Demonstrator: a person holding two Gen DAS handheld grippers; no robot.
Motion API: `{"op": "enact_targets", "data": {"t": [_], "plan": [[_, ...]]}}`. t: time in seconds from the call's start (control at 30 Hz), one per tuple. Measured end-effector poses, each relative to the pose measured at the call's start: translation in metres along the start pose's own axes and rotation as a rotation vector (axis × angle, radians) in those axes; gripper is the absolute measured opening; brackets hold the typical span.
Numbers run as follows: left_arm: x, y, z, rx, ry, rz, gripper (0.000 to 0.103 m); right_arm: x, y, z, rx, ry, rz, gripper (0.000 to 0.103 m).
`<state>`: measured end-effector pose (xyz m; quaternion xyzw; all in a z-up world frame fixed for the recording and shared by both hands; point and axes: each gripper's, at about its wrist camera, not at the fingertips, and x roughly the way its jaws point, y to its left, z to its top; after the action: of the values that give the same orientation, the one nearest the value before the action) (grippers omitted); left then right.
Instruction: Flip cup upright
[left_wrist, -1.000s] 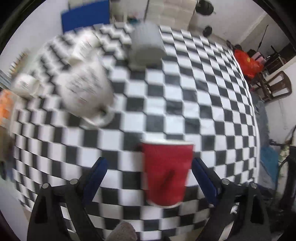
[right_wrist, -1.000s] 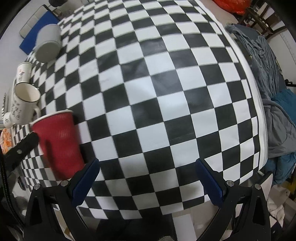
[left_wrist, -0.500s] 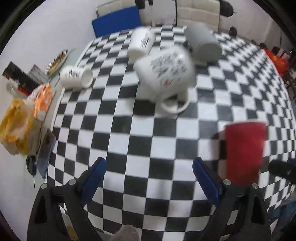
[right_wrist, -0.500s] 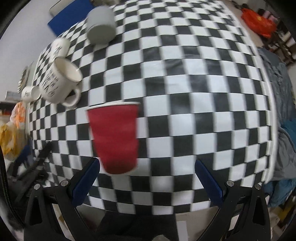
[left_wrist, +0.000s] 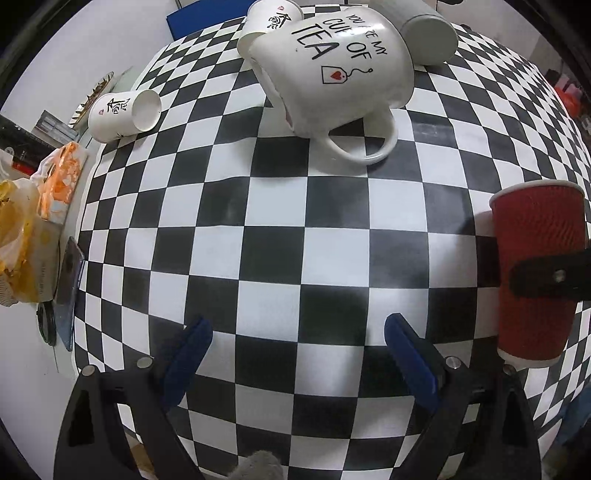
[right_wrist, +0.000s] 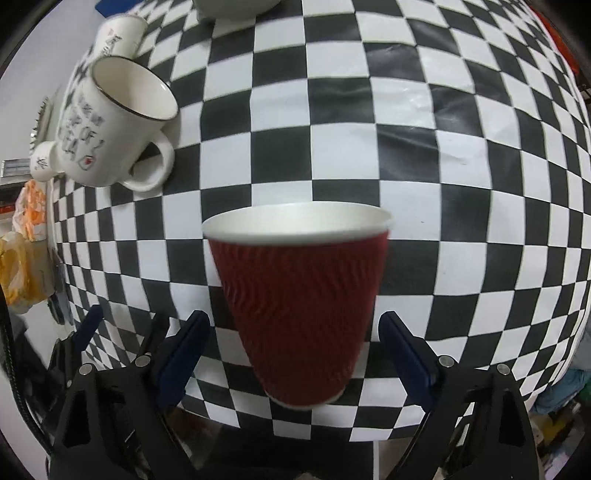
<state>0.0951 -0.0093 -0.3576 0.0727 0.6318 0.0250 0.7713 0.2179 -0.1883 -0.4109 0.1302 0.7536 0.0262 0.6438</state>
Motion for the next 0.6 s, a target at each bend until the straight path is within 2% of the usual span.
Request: {"op": "enact_targets", "data": {"t": [0.17,0.37,0.47,0.6], "plan": [[-0.001,-0.002,0.004,0.002,0.002,-0.006,0.095,0.016,0.001,0.003,0.001,0.032,-0.006,0.078],[-0.001,-0.008,0.011,0.013,0.004,-0.020,0.095,0.017,0.001,-0.001,0.008,0.002,0.015,0.077],[-0.003,-0.011,0.015,0.017,-0.002,-0.028,0.095,0.004,-0.005,-0.006,0.014,-0.082,0.037,0.077],[-0.004,-0.018,0.021,0.019,-0.009,-0.038,0.095,-0.016,-0.016,-0.010,0.034,-0.248,0.060,0.077]]}}
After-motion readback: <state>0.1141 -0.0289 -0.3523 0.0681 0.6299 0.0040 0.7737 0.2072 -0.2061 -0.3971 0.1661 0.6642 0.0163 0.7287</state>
